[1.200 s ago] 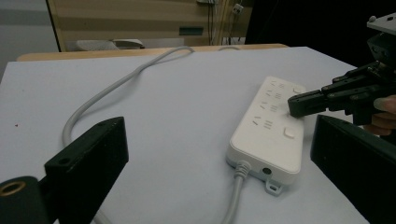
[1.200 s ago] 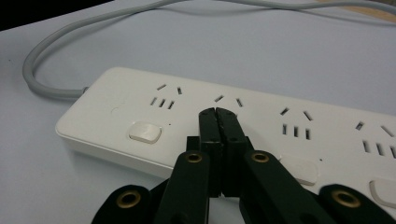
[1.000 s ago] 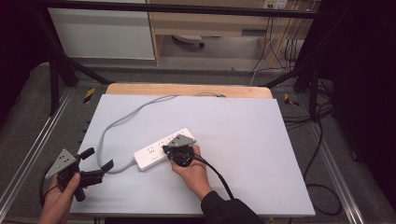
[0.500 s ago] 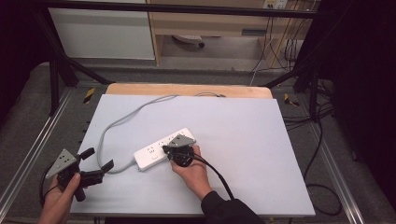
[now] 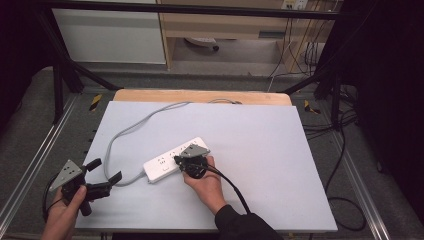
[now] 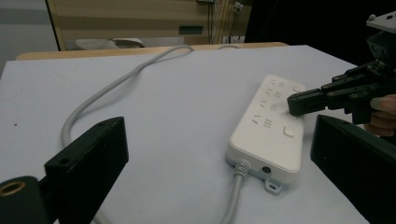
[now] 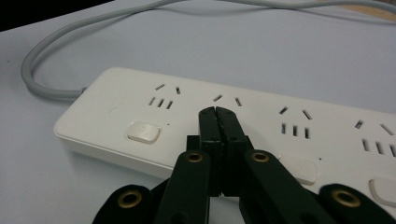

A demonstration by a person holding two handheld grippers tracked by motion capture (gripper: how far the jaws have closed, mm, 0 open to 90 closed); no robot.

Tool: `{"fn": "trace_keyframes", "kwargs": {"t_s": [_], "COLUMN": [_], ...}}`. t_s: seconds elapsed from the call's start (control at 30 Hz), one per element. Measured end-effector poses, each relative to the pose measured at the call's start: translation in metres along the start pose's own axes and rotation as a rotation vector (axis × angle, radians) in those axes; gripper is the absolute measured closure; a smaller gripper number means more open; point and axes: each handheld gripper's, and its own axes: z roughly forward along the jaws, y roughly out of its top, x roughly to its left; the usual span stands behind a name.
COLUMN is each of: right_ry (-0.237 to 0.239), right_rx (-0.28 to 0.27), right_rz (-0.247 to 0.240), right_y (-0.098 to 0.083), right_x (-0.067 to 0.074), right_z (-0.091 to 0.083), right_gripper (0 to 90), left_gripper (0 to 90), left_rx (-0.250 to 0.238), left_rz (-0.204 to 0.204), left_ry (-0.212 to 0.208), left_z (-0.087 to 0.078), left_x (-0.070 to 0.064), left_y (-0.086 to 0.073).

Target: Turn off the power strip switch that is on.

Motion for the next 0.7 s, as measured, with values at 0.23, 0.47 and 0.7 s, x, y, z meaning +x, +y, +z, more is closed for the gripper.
{"fn": "trace_keyframes", "kwargs": {"t_s": [0.23,0.47,0.7], "right_ry": [-0.001,0.007,0.005], "right_rx": [0.005,0.012,0.016], "right_rz": [0.007,0.016,0.016], "right_y": [0.0003,0.0007,0.0005], "right_x": [0.0002,-0.0013,-0.0012], "right_z": [-0.0003,-0.0002,0.0004], "right_gripper": [90.0,90.0,90.0], "left_gripper": [4.3,4.3,4.3], "left_rx": [0.001,0.003,0.004], "left_rz": [-0.003,-0.001,0.000], "left_ry": [0.002,0.001,0.002], "left_z": [0.0002,0.0002,0.0003], "left_x": [-0.0003,-0.0004,-0.0005], "left_y": [-0.0002,-0.0003,-0.0003]}}
